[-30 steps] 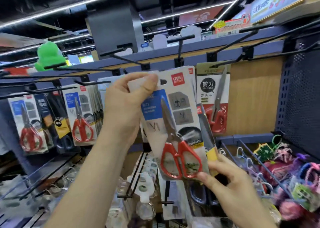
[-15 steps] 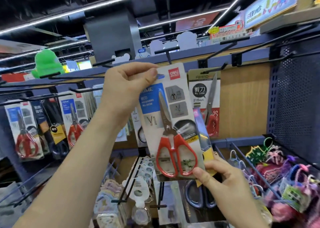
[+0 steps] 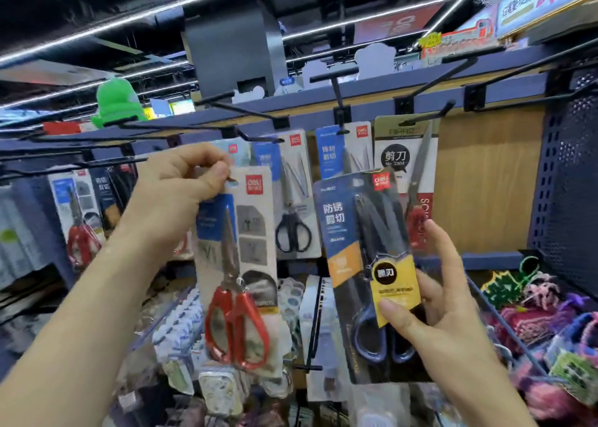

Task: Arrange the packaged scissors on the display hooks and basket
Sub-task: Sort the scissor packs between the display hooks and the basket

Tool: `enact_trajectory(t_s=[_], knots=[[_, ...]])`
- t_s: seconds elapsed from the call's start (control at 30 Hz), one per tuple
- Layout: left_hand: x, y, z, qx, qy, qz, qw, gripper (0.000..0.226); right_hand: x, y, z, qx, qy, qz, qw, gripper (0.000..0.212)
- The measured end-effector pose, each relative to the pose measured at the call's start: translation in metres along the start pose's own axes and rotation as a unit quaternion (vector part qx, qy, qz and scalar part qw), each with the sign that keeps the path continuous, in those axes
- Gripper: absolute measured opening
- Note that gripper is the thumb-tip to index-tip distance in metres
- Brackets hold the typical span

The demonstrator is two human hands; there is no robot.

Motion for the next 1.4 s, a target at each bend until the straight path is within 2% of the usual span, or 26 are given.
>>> enact_trajectory(t_s=[0.07, 0.13, 0.3, 0.33, 0.43, 0.53, 0.67, 0.83, 0.9, 0.93, 1.0, 1.07, 1.27, 1.4], knots=[[0.01, 0.011, 0.004, -0.007, -0.031, 0.015, 0.999, 0.024, -0.002, -0.005, -0.008, 0.022, 0.002, -0.006, 1.0, 0.078], [0.021, 0.024, 0.008, -0.007, -0.058, 0.031, 0.998, 0.02, -0.005, -0.013, -0.019, 0.049, 0.001, -0.004, 0.999, 0.049], [0.03, 0.058, 0.017, -0.036, -0.142, 0.019, 0.989, 0.053, -0.013, -0.035, -0.06, 0.115, -0.059, 0.005, 0.992, 0.027], [0.031, 0.063, 0.019, -0.031, -0.157, 0.024, 0.987, 0.049, -0.015, -0.04, -0.069, 0.124, -0.073, 0.005, 0.99, 0.027], [0.036, 0.076, 0.034, -0.028, -0.167, 0.054, 0.984, 0.019, -0.025, -0.055, -0.102, 0.164, -0.084, -0.012, 0.983, 0.027], [0.045, 0.085, 0.06, -0.071, -0.1, 0.086, 0.989, 0.008, -0.028, -0.067, -0.144, 0.224, -0.079, -0.015, 0.971, 0.027], [0.077, 0.096, 0.108, -0.118, 0.012, 0.132, 0.984, 0.017, -0.031, -0.083, -0.196, 0.272, -0.039, -0.012, 0.961, 0.026], [0.104, 0.099, 0.172, -0.156, 0.088, 0.103, 0.979, 0.024, -0.048, -0.1, -0.258, 0.345, 0.019, -0.051, 0.937, 0.023], [0.111, 0.095, 0.197, -0.156, 0.075, 0.093, 0.98, 0.041, -0.052, -0.11, -0.28, 0.334, 0.04, -0.049, 0.941, 0.019], [0.114, 0.094, 0.209, -0.154, 0.068, 0.088, 0.982, 0.043, -0.052, -0.116, -0.289, 0.317, 0.055, -0.033, 0.946, 0.018], [0.125, 0.094, 0.234, -0.164, 0.079, 0.089, 0.979, 0.022, -0.047, -0.13, -0.31, 0.282, 0.086, 0.008, 0.955, 0.021], [0.128, 0.093, 0.254, -0.179, 0.097, 0.082, 0.976, 0.012, -0.04, -0.142, -0.331, 0.261, 0.102, 0.04, 0.959, 0.023], [0.137, 0.076, 0.309, -0.206, 0.069, 0.086, 0.972, 0.015, -0.035, -0.171, -0.372, 0.211, 0.123, 0.069, 0.967, 0.024], [0.153, 0.061, 0.316, -0.164, 0.027, 0.136, 0.977, 0.025, -0.045, -0.175, -0.382, 0.181, 0.109, 0.044, 0.976, 0.023]])
Point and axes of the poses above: each hand's wrist, its own y-axis away from the middle knuckle, its own z-axis out of the back of the hand, x = y × z, the point moved 8 cm from there along -y, towards the middle knuckle, and after that the axes turned 15 degrees about x, right-handed, at the moved point
